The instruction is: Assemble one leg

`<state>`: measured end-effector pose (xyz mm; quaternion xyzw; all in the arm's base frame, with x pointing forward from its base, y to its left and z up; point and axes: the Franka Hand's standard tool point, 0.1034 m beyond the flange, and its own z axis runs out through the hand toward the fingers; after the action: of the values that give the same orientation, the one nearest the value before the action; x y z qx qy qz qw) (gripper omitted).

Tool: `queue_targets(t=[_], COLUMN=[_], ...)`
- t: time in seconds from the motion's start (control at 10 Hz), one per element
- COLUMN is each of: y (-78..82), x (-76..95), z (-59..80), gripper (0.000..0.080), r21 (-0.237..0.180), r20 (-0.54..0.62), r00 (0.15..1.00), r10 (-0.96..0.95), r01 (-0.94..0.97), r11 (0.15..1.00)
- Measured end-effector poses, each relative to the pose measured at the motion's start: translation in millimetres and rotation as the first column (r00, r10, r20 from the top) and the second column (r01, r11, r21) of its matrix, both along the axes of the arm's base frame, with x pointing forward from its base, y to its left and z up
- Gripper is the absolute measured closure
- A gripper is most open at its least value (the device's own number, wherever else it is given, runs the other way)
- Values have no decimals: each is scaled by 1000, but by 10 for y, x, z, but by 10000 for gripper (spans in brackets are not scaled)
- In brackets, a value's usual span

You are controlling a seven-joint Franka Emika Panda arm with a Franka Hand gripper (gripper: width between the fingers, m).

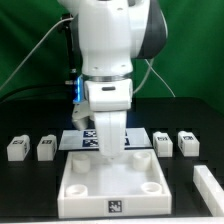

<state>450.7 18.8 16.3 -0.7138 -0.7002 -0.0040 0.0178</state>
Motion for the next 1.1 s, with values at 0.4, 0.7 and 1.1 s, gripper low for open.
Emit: queue_targets(t=[0.4,0.7,1.1], y=[274,450,467], x=[300,394,396], z=[-25,-27,-28], gripper=[741,741,741], r21=[20,26,27], r20=[31,37,40], r00=[999,999,999], r10=[28,17,0], r01=[-28,-18,-1], r11=[999,1000,1000])
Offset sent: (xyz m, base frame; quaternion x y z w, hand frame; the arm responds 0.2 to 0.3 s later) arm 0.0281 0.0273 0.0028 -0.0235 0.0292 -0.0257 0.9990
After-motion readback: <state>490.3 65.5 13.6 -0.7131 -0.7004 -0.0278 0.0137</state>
